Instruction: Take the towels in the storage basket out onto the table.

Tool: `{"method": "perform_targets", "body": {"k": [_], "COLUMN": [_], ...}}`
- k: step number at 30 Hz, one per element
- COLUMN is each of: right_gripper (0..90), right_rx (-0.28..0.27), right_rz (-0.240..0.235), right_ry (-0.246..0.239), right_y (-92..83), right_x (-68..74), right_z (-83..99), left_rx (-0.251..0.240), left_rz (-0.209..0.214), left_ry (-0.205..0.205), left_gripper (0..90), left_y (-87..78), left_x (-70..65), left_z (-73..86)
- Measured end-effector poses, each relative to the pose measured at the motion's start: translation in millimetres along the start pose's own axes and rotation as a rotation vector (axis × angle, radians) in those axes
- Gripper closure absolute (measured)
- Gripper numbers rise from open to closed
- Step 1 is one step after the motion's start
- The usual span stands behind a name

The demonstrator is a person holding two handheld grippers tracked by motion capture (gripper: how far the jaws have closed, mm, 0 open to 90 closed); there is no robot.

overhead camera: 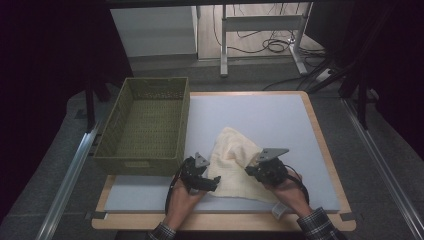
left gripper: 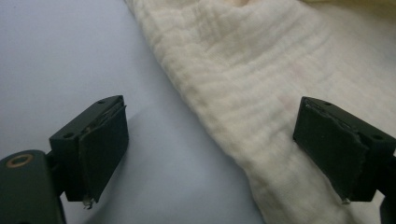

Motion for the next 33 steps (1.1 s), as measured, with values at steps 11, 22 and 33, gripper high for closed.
{"method": "perform_targets", "body": {"k": [11,22,33], "right_gripper": [67.7,67.0,57.9], "right_rx": [-0.026,-0.072,-0.107], "right_rz": [0.010,0.152,0.147], "right_ry": [0.022,0.187,0.264], "right_y": [-21.7,-53.7,-38.8], "right_x": [-5.5,-67.6,-96.4], "right_z": [13.2,36.4,29.7], "left_rx": [0.001,0.001,0.001], "left_rz": [-0.001,-0.001,-0.001], "left_ry": [0.000,0.000,0.000], "left_gripper": [10.3,10.3,10.4], "left_y": [0.0,0.0,0.0], "left_x": [0.0,0.0,0.0], "left_z": [0.0,0.0,0.0]}}
Point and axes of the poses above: each handheld gripper's, and its own axes: y roughly forward along the jaws, z roughly out of its underside, x roughly to its left, the point moved 1 cm from there along y, roughly forward along the jaws, and after that the axes turned 9 degrees about x, right-handed, at the moved point
